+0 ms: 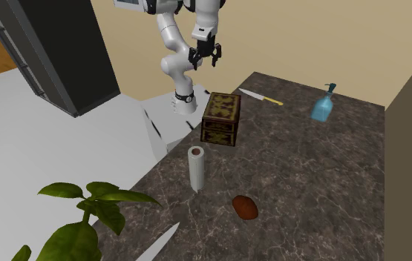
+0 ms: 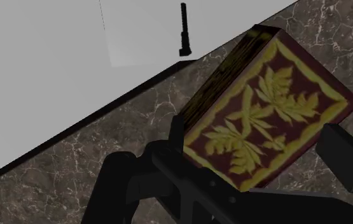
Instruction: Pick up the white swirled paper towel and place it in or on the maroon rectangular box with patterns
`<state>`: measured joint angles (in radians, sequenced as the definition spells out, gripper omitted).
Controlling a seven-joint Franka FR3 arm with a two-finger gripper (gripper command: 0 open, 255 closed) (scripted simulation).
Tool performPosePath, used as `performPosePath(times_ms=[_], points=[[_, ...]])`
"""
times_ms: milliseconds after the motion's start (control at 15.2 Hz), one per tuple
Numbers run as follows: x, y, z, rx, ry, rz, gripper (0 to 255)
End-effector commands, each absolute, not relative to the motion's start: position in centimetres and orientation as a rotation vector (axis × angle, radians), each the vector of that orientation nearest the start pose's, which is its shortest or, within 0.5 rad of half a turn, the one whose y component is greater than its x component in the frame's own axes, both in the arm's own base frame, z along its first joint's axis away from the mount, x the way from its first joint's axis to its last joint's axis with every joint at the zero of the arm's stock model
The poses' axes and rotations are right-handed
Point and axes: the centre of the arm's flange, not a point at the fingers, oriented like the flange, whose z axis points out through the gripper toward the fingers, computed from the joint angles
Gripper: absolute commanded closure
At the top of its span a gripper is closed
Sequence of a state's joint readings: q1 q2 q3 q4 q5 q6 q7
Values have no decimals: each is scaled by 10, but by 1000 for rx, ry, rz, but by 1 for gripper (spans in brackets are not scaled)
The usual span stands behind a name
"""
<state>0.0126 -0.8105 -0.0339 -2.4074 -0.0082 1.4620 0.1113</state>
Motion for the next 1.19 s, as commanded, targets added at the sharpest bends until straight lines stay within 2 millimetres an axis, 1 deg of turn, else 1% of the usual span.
performPosePath(times_ms=[0,1122], points=[[287,-10,565,-3119,189,213,0],[456,-130,503,-3135,162,128,0]])
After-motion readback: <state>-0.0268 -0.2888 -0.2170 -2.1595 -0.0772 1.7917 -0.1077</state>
